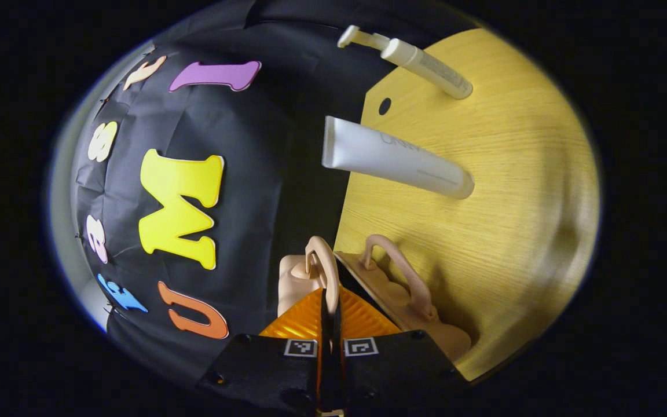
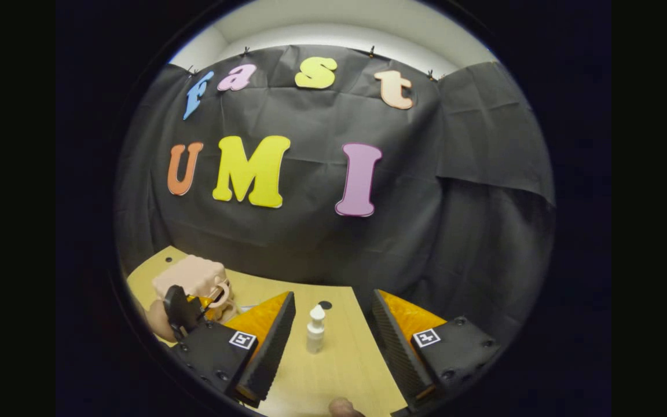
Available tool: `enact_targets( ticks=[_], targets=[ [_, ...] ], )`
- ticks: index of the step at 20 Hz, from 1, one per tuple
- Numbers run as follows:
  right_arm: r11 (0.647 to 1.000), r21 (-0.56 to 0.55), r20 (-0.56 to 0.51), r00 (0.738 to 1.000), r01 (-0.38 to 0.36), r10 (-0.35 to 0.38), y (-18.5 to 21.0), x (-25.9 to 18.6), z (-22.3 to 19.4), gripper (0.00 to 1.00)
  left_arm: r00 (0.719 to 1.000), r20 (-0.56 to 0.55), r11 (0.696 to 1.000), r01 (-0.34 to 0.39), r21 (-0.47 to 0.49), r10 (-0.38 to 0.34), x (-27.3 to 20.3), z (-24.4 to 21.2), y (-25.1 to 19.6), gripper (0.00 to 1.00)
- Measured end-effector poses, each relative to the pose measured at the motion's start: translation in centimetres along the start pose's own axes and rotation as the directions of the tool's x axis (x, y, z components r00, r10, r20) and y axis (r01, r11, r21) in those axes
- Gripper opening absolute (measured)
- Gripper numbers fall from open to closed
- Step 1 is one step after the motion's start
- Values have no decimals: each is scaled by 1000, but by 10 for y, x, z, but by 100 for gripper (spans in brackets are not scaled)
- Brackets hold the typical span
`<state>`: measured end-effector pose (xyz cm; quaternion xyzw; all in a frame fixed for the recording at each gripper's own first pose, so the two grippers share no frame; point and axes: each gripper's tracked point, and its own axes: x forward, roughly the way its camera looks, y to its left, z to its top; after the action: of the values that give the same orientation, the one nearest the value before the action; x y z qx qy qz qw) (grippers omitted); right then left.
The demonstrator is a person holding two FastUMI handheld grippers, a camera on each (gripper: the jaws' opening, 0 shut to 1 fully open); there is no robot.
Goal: First open the suitcase, pack the skin care products into it, and then close the suitcase.
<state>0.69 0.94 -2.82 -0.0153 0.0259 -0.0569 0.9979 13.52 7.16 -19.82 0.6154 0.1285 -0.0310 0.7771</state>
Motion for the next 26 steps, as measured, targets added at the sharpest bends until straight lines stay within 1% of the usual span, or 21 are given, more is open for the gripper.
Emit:
enact_targets(
  ticks=[1,4,5,7,9,10,11,13,16,17,19,21,23,24,26],
  targets=[
    [1000,5,5,1000,9,-9,4,1,4,80,1000,17,1000,-6,-30,6,-6,0,12,3],
    [1000,20,10,1000,22,-23,19,7,14,80,1000,21,995,-16,-97,18,-17,-13,53,3],
    [999,19,11,1000,28,-29,24,9,16,80,999,22,995,-24,-99,26,-18,-17,64,3],
    [999,22,17,999,28,-28,37,12,22,80,999,22,988,-46,-149,50,-23,-33,95,3],
    [1000,14,14,1000,13,-13,55,16,25,80,997,27,975,-67,-212,74,-28,-53,122,2],
    [1000,11,11,1000,6,-6,64,17,27,80,996,30,964,-77,-255,88,-29,-65,135,2],
    [1000,11,10,1000,-1,1,73,18,27,80,995,32,946,-81,-313,96,-30,-77,146,3],
    [1000,1,13,1000,-20,20,94,18,31,80,993,23,894,-92,-438,114,-33,-104,165,2],
    [999,-22,6,999,-47,47,124,19,31,80,991,25,809,-91,-581,130,-34,-149,186,2],
    [998,-21,-4,998,-57,57,134,20,29,80,991,23,787,-91,-611,133,-34,-163,188,2],
    [997,-17,-17,997,-70,69,153,20,30,80,988,19,758,-104,-644,151,-37,-194,193,2],
    [997,-29,-22,998,-67,66,167,20,31,80,986,4,719,-117,-685,164,-33,-227,195,2],
    [997,-28,-38,997,-68,67,181,18,30,80,988,-22,657,-120,-745,155,-22,-265,197,2],
    [997,-26,-47,997,-67,66,187,17,30,80,990,-28,618,-109,-778,140,-16,-280,197,2],
    [998,-24,-65,996,-63,61,198,14,28,80,993,-30,531,-89,-843,119,-8,-307,193,3]
  ],
)
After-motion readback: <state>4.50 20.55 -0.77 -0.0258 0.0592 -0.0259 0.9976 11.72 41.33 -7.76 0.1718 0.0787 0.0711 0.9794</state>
